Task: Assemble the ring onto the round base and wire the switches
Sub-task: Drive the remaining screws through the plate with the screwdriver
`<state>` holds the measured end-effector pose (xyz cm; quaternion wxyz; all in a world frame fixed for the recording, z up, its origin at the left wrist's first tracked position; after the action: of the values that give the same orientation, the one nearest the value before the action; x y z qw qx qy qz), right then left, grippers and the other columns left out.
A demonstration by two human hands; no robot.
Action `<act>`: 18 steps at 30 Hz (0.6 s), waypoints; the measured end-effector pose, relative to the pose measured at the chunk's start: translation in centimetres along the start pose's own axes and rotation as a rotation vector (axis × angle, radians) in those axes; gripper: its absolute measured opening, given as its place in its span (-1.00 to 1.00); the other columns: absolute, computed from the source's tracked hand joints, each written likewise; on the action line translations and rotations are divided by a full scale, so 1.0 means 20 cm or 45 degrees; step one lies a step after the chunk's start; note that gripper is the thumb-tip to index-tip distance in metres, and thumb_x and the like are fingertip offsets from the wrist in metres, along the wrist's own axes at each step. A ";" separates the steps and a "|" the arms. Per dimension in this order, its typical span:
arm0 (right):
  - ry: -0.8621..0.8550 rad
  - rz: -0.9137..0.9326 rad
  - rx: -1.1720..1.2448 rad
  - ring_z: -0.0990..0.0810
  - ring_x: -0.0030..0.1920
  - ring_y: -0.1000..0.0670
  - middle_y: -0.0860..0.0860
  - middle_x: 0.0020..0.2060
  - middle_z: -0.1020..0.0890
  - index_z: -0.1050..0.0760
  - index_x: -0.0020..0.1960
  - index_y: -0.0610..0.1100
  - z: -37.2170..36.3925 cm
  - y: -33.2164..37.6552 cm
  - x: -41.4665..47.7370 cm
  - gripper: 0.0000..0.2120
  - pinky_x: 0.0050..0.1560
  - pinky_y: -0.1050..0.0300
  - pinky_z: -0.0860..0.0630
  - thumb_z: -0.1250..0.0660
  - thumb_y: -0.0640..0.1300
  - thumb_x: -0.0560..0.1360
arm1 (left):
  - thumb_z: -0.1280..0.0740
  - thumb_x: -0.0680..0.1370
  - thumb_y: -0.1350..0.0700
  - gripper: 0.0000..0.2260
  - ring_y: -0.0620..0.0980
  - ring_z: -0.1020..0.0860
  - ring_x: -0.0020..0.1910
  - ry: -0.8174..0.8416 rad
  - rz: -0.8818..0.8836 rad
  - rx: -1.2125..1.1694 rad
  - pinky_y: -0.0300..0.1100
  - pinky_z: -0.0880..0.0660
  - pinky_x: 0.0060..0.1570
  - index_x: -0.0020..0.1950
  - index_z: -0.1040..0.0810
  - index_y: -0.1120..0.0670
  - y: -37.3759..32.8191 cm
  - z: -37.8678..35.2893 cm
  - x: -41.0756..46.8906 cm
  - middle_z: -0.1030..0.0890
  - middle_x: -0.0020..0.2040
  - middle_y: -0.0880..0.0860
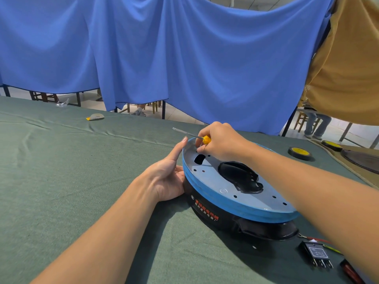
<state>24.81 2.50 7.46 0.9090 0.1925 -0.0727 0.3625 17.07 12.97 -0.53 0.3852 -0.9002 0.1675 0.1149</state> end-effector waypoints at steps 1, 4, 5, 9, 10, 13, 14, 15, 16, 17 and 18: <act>-0.002 -0.014 -0.026 -0.51 -0.12 -0.09 -0.05 -0.25 -0.57 -0.56 -0.24 -0.04 -0.01 0.00 0.00 -0.85 -0.14 0.01 -0.52 -0.45 -0.02 0.46 | -0.50 0.28 -0.22 -0.14 0.19 -0.50 0.33 0.001 -0.002 0.001 0.06 -0.42 0.33 0.43 -0.40 0.26 0.00 0.00 0.00 -0.52 0.34 0.24; -0.039 -0.060 -0.121 -0.44 -0.24 -0.07 -0.03 -0.35 -0.44 -0.44 -0.36 -0.07 -0.02 0.00 0.00 -0.64 -0.27 0.04 -0.35 -0.37 0.13 0.49 | -0.51 0.28 -0.21 -0.14 0.19 -0.52 0.31 -0.006 -0.011 -0.003 0.07 -0.43 0.31 0.43 -0.39 0.25 0.00 0.00 -0.01 -0.54 0.31 0.24; -0.049 -0.060 -0.127 -0.44 -0.24 -0.06 -0.03 -0.35 -0.44 -0.44 -0.35 -0.07 -0.02 0.00 0.00 -0.63 -0.27 0.05 -0.34 -0.36 0.15 0.50 | -0.51 0.28 -0.21 -0.14 0.20 -0.54 0.28 -0.012 -0.013 -0.007 0.07 -0.44 0.30 0.43 -0.39 0.25 0.00 0.00 -0.01 -0.55 0.31 0.25; -0.022 -0.004 -0.064 -0.53 -0.12 -0.07 -0.04 -0.23 -0.58 -0.59 -0.17 -0.09 -0.01 0.01 -0.01 -0.81 -0.14 0.00 -0.53 -0.41 0.04 0.48 | -0.49 0.31 -0.22 -0.17 0.19 -0.51 0.31 -0.005 -0.019 0.001 0.06 -0.40 0.36 0.42 -0.41 0.26 0.00 0.00 0.00 -0.53 0.33 0.24; -0.010 0.000 -0.059 -0.54 -0.11 -0.08 -0.04 -0.22 -0.60 -0.62 -0.14 -0.08 0.00 0.01 -0.01 -0.85 -0.10 -0.03 -0.56 -0.42 0.00 0.48 | -0.49 0.32 -0.22 -0.17 0.19 -0.49 0.34 0.000 -0.017 0.001 0.06 -0.39 0.37 0.42 -0.41 0.26 0.00 0.00 0.00 -0.53 0.33 0.24; -0.022 -0.034 -0.077 -0.57 -0.16 -0.08 -0.06 -0.27 -0.61 -0.61 -0.20 -0.09 -0.01 0.01 -0.01 -0.84 -0.14 -0.04 -0.57 -0.42 -0.02 0.49 | -0.48 0.33 -0.23 -0.19 0.18 -0.50 0.33 0.011 -0.021 0.001 0.05 -0.39 0.36 0.40 -0.44 0.26 0.00 0.00 0.01 -0.53 0.33 0.23; -0.035 -0.050 -0.088 -0.55 -0.21 -0.07 -0.05 -0.32 -0.58 -0.56 -0.27 -0.07 -0.02 0.01 -0.01 -0.79 -0.23 0.01 -0.53 -0.41 0.00 0.49 | -0.48 0.33 -0.23 -0.22 0.19 -0.52 0.30 0.020 -0.023 0.008 0.05 -0.41 0.35 0.36 -0.46 0.27 0.00 0.01 0.01 -0.54 0.32 0.23; -0.046 -0.061 -0.102 -0.51 -0.26 -0.05 -0.02 -0.36 -0.54 -0.49 -0.34 -0.04 -0.02 0.01 -0.01 -0.72 -0.32 0.07 -0.44 -0.40 0.02 0.50 | -0.48 0.33 -0.23 -0.25 0.19 -0.54 0.26 0.029 -0.021 0.016 0.05 -0.42 0.33 0.32 -0.49 0.27 0.00 0.00 0.00 -0.55 0.31 0.24; -0.052 -0.064 -0.114 -0.49 -0.29 -0.03 0.00 -0.38 -0.51 -0.44 -0.36 -0.02 -0.02 0.02 -0.01 -0.69 -0.35 0.12 -0.37 -0.39 0.03 0.50 | -0.47 0.33 -0.23 -0.26 0.19 -0.55 0.22 0.032 -0.018 0.021 0.05 -0.43 0.31 0.30 -0.51 0.27 0.00 0.00 0.00 -0.56 0.29 0.24; -0.052 -0.059 -0.112 -0.49 -0.27 -0.02 0.01 -0.36 -0.52 -0.44 -0.34 -0.02 -0.03 0.02 -0.01 -0.71 -0.34 0.14 -0.36 -0.39 0.03 0.50 | -0.47 0.34 -0.23 -0.25 0.19 -0.55 0.21 0.027 -0.018 0.021 0.05 -0.44 0.31 0.32 -0.50 0.27 0.00 0.01 0.00 -0.56 0.29 0.24; -0.045 -0.047 -0.092 -0.51 -0.23 -0.02 0.01 -0.32 -0.54 -0.47 -0.28 -0.02 -0.03 0.02 -0.01 -0.77 -0.31 0.14 -0.40 -0.40 0.02 0.50 | -0.47 0.34 -0.23 -0.22 0.19 -0.55 0.22 0.016 -0.022 0.016 0.05 -0.43 0.32 0.36 -0.46 0.27 0.00 0.01 0.00 -0.55 0.30 0.24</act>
<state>24.33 2.87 7.06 0.9205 0.1673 -0.0980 0.3392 17.07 13.05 -0.63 0.3909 -0.8999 0.1628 0.1047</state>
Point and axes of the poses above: each hand's wrist, its own x-axis towards the middle knuckle, its own z-axis out of the back of the hand, y = z × x, the point moved 3 cm from there along x, towards the middle knuckle
